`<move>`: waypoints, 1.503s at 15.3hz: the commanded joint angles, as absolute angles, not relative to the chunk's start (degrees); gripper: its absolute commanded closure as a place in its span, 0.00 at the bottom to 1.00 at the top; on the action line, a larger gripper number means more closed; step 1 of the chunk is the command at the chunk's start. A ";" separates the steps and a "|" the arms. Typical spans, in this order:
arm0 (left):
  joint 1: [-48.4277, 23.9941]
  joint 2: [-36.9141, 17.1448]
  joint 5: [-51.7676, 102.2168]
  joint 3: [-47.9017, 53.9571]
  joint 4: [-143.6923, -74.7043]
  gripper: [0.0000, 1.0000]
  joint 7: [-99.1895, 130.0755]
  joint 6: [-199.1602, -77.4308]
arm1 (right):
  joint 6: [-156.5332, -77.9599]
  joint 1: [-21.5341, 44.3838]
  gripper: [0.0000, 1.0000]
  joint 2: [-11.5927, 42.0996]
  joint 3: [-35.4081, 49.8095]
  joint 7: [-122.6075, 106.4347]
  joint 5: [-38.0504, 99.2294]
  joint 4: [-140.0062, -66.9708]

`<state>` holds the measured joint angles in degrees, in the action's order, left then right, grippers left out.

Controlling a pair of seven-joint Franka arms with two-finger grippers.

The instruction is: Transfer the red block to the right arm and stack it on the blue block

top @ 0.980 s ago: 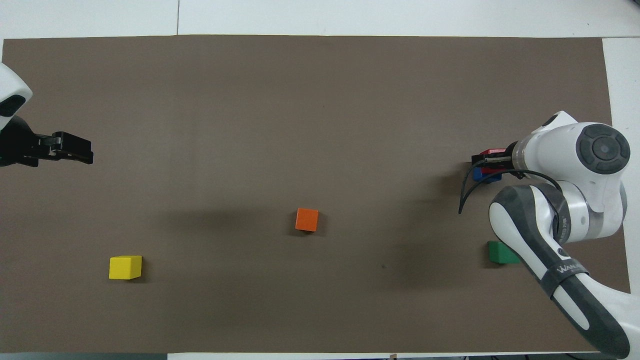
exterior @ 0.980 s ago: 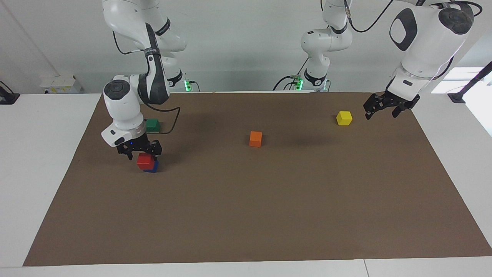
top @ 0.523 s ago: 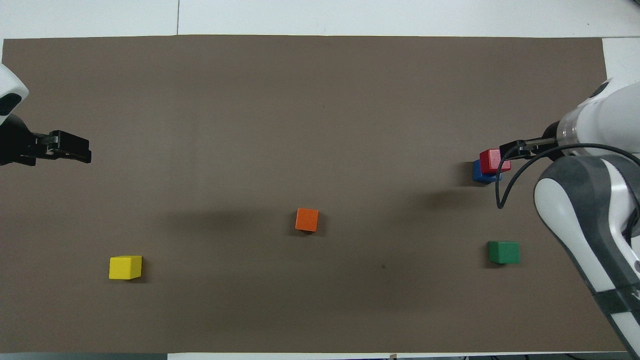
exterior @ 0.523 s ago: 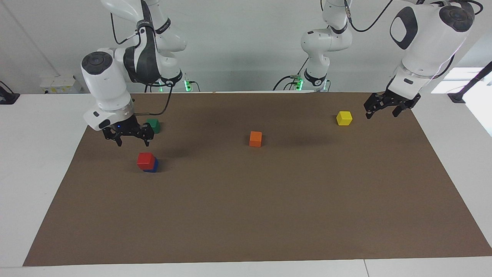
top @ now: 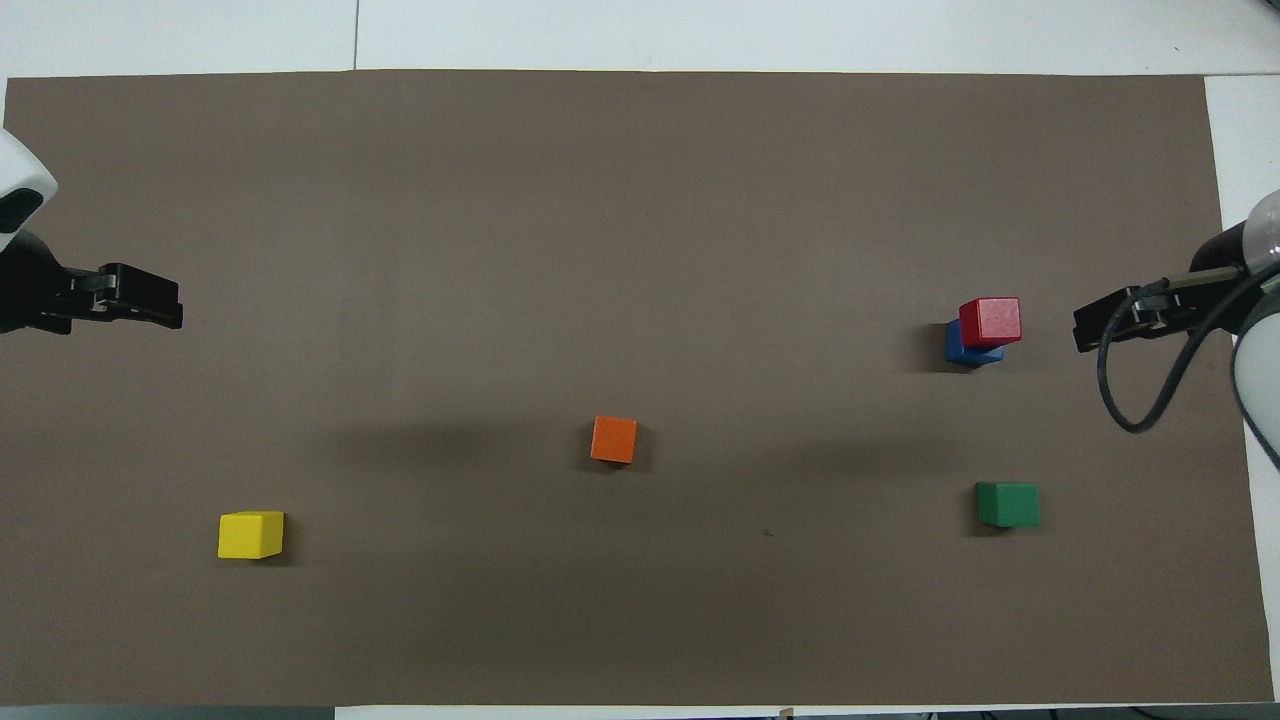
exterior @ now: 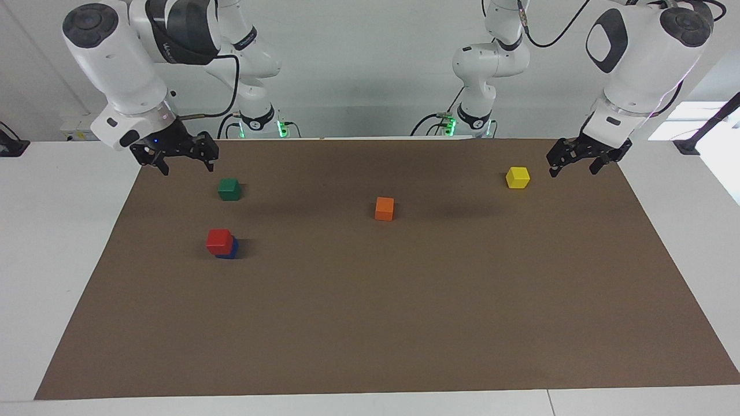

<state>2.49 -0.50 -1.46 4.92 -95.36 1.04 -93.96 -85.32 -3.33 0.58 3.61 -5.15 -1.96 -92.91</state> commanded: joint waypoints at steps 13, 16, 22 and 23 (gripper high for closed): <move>1.85 0.18 -0.26 4.57 -94.66 0.00 1.58 -91.85 | -86.82 2.20 0.00 2.99 -4.48 -6.50 -4.48 -87.45; 1.85 0.18 -0.26 4.92 -94.66 0.00 1.85 -91.85 | -86.40 2.11 0.00 2.99 -4.48 -6.50 -4.31 -87.45; 1.85 0.18 -0.26 4.92 -94.66 0.00 1.67 -92.20 | -86.57 1.85 0.00 2.90 -5.18 -5.27 -0.80 -87.54; 1.85 0.18 -0.26 5.01 -94.66 0.00 1.67 -92.20 | -86.57 1.76 0.00 2.90 -5.27 -5.27 -0.79 -87.54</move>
